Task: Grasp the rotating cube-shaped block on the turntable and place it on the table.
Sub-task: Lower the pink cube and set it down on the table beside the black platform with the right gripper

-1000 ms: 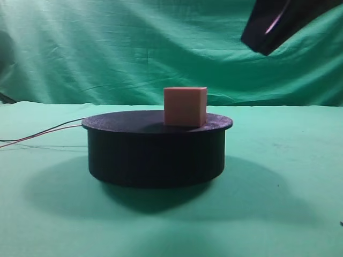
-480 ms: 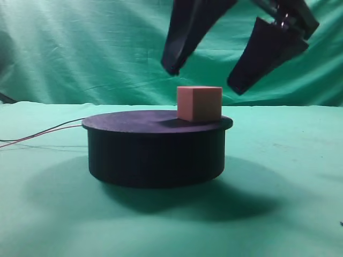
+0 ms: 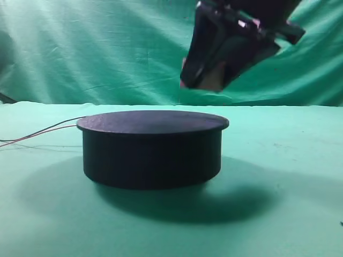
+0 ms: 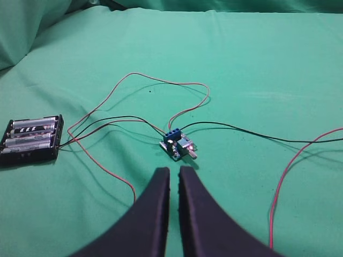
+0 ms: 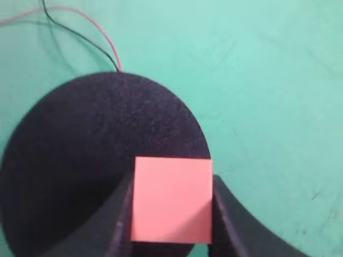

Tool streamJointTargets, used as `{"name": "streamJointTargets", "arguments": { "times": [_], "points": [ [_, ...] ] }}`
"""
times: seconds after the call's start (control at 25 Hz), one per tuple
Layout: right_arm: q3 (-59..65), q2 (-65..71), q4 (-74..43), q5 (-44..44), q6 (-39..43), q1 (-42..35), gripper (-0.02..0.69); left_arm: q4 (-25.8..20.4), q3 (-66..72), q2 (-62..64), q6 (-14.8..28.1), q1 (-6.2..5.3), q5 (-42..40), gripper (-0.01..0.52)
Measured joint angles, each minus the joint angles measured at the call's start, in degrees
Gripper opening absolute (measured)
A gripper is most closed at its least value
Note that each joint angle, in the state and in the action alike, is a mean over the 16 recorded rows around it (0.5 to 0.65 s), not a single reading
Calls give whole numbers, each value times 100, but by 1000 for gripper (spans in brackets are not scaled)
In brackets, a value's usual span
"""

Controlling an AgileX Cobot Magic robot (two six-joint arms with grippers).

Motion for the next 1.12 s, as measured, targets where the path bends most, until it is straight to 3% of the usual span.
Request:
{"name": "streamJointTargets", "arguments": {
  "times": [0.32,0.72,0.92,1.12],
  "points": [
    [871,-26,-323,-406,505,-591,246,0,0,0,0,0,0,0],
    [1097,296,-193,-558,551,-672,382,0,0,0,0,0,0,0],
    [872,-71,-194,6,577,-672,324,0,0,0,0,0,0,0],
    [626,-760,-506,847,893,-672,183,0,0,0,0,0,0,0]
  ]
}}
